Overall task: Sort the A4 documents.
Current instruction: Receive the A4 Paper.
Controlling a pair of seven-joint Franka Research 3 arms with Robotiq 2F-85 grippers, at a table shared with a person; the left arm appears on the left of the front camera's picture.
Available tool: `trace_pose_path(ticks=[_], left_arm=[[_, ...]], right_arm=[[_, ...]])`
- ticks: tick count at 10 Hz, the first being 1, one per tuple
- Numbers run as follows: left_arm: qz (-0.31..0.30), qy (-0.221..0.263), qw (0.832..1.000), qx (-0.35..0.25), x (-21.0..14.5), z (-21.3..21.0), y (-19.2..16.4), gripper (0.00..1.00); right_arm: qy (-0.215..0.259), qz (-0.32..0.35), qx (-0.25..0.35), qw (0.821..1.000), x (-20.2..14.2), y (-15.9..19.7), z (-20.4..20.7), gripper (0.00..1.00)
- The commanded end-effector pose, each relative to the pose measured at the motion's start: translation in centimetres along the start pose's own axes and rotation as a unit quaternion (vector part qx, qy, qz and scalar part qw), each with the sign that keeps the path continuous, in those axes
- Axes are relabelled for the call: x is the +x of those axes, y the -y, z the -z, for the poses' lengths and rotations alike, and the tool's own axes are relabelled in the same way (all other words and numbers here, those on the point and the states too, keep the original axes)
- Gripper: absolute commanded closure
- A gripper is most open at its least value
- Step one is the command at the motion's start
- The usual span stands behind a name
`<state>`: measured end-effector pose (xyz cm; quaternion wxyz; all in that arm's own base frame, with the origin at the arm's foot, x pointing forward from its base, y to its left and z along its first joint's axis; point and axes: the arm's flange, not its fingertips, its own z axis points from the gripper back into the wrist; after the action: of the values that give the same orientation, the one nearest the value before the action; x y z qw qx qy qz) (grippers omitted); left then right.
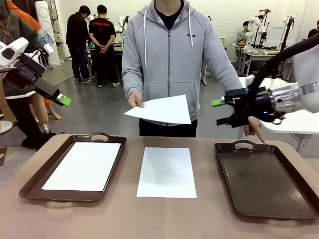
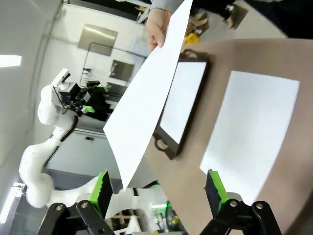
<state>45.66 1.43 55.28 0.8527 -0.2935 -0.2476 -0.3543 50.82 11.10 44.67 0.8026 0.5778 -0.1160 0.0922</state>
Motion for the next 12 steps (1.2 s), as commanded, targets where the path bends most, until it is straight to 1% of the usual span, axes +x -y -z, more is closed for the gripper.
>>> trace_pose_path(ticks=[1, 3, 4, 7, 9, 12], left_arm=[[0.005, 0.001, 1.000, 0.001, -0.1, -0.1, 0.1, 0.00], [0.005, 0.001, 1.000, 0.001, -0.1, -0.1, 0.1, 0.00], [0.005, 0.001, 1.000, 0.001, -0.1, -0.1, 0.1, 0.00], [0.005, 0.001, 1.000, 0.001, -0.1, -0.1, 0.1, 0.00], [0.005, 0.001, 1.000, 0.001, -0.1, -0.1, 0.1, 0.00], [0.005, 0.001, 1.000, 0.001, -0.1, -0.1, 0.1, 0.00]], right_arm=[[-0.022, 0.045, 0.037, 0.998, 3.1, 0.7, 2.4, 0.00], [-0.032, 0.083, 0.086, 0.992, 4.5, 1.8, 4.8, 0.00], [-0.034, 0.101, 0.101, 0.989, 5.1, 2.1, 6.0, 0.00], [-0.056, 0.127, 0.102, 0.985, 6.1, 2.7, 9.7, 0.00], [-0.067, 0.130, 0.104, 0.984, 5.7, 2.3, 11.4, 0.00], [-0.058, 0.127, 0.099, 0.985, 5.4, 2.0, 11.6, 0.00]])
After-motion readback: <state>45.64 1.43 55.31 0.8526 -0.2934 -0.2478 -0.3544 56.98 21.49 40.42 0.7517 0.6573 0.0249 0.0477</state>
